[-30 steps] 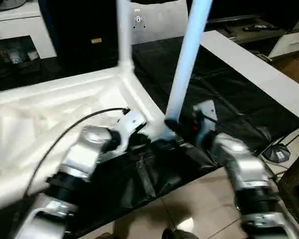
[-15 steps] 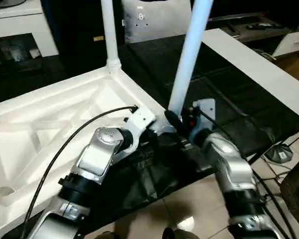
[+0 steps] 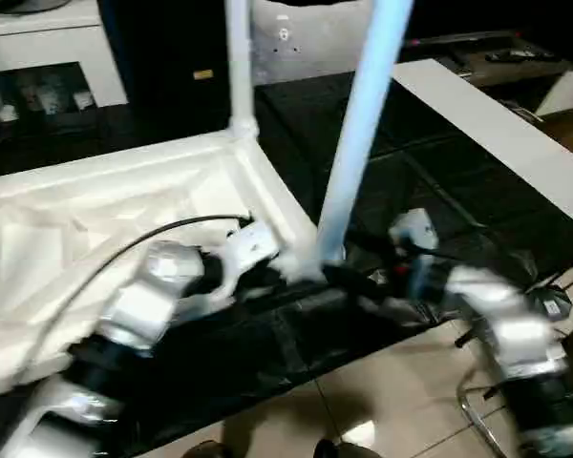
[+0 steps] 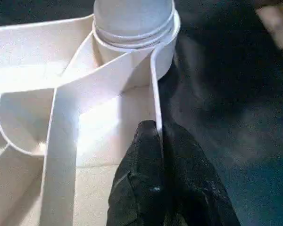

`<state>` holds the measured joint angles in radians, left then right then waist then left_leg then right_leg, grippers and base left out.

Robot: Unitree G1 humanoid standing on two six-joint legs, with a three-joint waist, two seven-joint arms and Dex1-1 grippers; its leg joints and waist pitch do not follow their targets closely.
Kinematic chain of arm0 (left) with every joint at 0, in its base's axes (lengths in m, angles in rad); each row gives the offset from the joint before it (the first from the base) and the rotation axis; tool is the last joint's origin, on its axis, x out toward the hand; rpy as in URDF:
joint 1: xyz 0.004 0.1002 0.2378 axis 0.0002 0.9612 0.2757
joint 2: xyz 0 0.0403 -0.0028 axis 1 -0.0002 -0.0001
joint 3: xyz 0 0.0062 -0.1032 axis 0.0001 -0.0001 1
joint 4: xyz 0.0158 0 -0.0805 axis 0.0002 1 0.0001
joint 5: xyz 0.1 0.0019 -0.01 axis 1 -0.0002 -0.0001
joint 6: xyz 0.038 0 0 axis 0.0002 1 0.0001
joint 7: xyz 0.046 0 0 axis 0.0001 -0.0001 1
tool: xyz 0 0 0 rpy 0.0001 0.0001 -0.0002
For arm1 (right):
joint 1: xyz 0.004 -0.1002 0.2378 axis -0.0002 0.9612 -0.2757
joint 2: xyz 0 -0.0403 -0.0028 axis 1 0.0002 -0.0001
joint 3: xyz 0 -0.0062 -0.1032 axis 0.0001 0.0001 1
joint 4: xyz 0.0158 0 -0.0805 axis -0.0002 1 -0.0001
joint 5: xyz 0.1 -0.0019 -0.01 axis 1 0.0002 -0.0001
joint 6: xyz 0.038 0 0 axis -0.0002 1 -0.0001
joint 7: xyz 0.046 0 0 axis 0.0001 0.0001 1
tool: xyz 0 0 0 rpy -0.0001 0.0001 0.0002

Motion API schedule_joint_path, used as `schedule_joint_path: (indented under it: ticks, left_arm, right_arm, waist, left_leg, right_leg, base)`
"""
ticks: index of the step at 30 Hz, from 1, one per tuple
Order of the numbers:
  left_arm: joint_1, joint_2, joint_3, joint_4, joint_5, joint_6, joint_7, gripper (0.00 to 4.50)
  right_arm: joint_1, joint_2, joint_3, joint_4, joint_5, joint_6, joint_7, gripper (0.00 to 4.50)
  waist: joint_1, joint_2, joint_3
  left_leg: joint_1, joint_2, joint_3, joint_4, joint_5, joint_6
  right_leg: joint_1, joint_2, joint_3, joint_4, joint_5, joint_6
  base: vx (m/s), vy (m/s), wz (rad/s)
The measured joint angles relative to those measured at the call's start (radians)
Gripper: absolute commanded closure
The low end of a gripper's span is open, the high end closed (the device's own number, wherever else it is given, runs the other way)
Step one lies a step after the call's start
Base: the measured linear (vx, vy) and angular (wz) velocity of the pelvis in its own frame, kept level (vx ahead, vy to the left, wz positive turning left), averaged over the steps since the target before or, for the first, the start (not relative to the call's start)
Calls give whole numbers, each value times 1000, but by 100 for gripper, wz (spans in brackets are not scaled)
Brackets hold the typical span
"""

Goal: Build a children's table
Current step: Rotate leg to tighten

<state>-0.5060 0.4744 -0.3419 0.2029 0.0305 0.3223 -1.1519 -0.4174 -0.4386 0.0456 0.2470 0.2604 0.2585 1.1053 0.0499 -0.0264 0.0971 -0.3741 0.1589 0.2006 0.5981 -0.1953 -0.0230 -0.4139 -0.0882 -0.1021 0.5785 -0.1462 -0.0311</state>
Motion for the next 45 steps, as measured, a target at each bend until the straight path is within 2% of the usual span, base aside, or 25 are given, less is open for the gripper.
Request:
schedule_joint_path:
  ticks: [1, 4, 9, 11, 13, 22, 32, 34, 38, 41, 45]
  left_arm:
    - [0, 12, -7, 1, -2, -18, -28, 450]
    - [-6, 41, -30, 11, -9, -77, -114, 450]
    - [-21, 68, -69, 24, -28, -137, -210, 450]
    - [-25, 74, -75, 34, -34, -153, -244, 450]
    - [-33, 74, -81, 39, -35, -159, -261, 450]
    - [-51, 74, -97, 63, -35, -191, -286, 450]
    - [-56, 69, -97, 80, -35, -204, -291, 450]
    - [-56, 68, -97, 81, -35, -207, -292, 450]
    - [-56, 65, -93, 82, -37, -199, -292, 450]
    - [-51, 53, -72, 74, -45, -137, -255, 450]
    - [-37, 32, -30, 54, -36, -40, -166, 450]
  right_arm:
    - [-11, -3, 2, 0, 4, -4, 25, 23]
    - [-18, -28, 59, 10, 1, -41, 135, 23]
    - [-29, -63, 114, 52, 3, -67, 273, 23]
    - [-46, -66, 132, 74, 6, -63, 326, 50]
    - [-57, -67, 148, 78, 7, -61, 360, 58]
    - [-84, -41, 195, 127, 5, -93, 415, 128]
    - [-86, -35, 203, 130, 7, -86, 449, 202]
    - [-86, -35, 203, 131, 8, -83, 450, 229]
    - [-86, -34, 200, 126, 13, -62, 443, 242]
    - [-54, -15, 165, 81, 27, 9, 367, 248]
    - [-33, 26, 117, 48, 28, 81, 221, 248]
  waist:
    - [8, 0, 0]
    - [21, 0, 0]
    - [32, -1, -1]
    - [36, -1, -1]
    - [40, -1, -1]
    - [44, -2, -1]
    - [46, -3, -1]
    - [46, -3, -1]
    - [46, -3, -1]
    - [45, -2, -1]
    - [31, -3, -1]
  left_leg:
    - [2, 0, 0, 0, 0, 0]
    - [2, 0, 0, 0, 0, 0]
    - [3, 0, 1, 1, 0, 1]
    - [3, 0, 1, 2, 0, 1]
    - [4, 0, 1, 2, 0, 0]
    - [3, 0, 1, 3, 0, 0]
    - [3, 0, 1, 3, 0, 0]
    - [3, 0, 1, 3, 0, 0]
    - [4, 0, 1, 3, 0, 0]
    - [7, 0, 1, 3, 0, 0]
    - [9, 0, 1, 4, 1, -2]
  right_leg:
    - [1, 0, 0, 0, 0, -1]
    - [3, 0, 0, 0, 0, -1]
    - [4, -1, 0, 1, 1, -2]
    - [4, -1, 0, 2, 1, -2]
    - [4, -1, 0, 2, 1, -2]
    - [5, -1, 0, 2, 0, 0]
    - [5, -1, 0, 2, 0, 0]
    - [5, -1, 0, 2, 0, 0]
    - [5, -1, 0, 3, 0, 0]
    - [7, -1, 0, 5, -2, 2]
    - [7, -1, 1, 6, -2, 3]
  base:
    - [0, 0, 0]
    - [0, 0, 0]
    - [0, 0, 0]
    - [0, 0, 0]
    - [0, 0, 0]
    - [0, 0, 0]
    - [0, 0, 0]
    - [0, 0, 0]
    - [0, 0, 0]
    - [0, 0, 0]
    - [0, 0, 0]
